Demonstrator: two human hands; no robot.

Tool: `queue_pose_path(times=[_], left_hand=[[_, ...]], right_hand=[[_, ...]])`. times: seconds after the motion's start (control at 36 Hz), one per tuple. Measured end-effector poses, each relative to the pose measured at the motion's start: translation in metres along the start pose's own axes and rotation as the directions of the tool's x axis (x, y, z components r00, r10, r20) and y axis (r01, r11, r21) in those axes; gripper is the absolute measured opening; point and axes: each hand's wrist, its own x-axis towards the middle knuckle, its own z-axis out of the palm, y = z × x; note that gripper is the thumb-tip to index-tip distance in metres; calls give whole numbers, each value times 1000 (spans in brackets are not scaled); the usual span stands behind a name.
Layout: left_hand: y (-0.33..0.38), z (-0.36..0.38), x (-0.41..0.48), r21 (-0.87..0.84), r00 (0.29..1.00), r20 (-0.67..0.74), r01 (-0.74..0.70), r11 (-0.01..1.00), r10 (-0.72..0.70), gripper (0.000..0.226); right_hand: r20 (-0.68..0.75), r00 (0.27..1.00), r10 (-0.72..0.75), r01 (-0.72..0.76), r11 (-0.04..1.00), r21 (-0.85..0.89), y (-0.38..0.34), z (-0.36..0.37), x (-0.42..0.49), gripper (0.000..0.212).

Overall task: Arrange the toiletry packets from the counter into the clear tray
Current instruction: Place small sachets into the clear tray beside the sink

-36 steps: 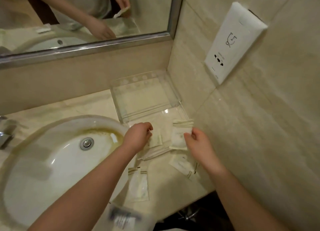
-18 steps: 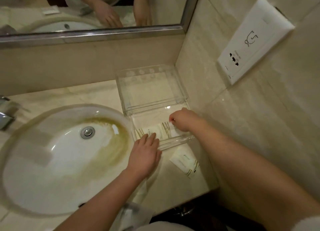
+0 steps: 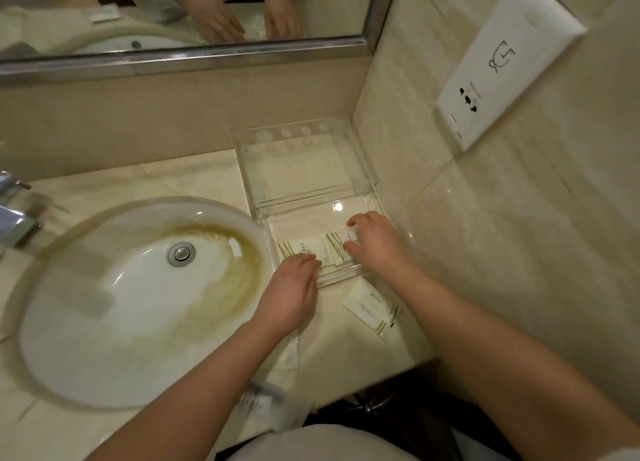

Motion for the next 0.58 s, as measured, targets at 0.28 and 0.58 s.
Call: queue_pose_path(times=[0.28,0.58], left_hand=[[-21,-8,-75,182,992,-4,126,975,-127,38],[-24,-4,-69,280,942,69,297,913,-328,62]], right_hand=[[-180,919,351,-287,908,306,1,21,-122,28],[11,938,346,-345,934,87,5,41,-129,66]])
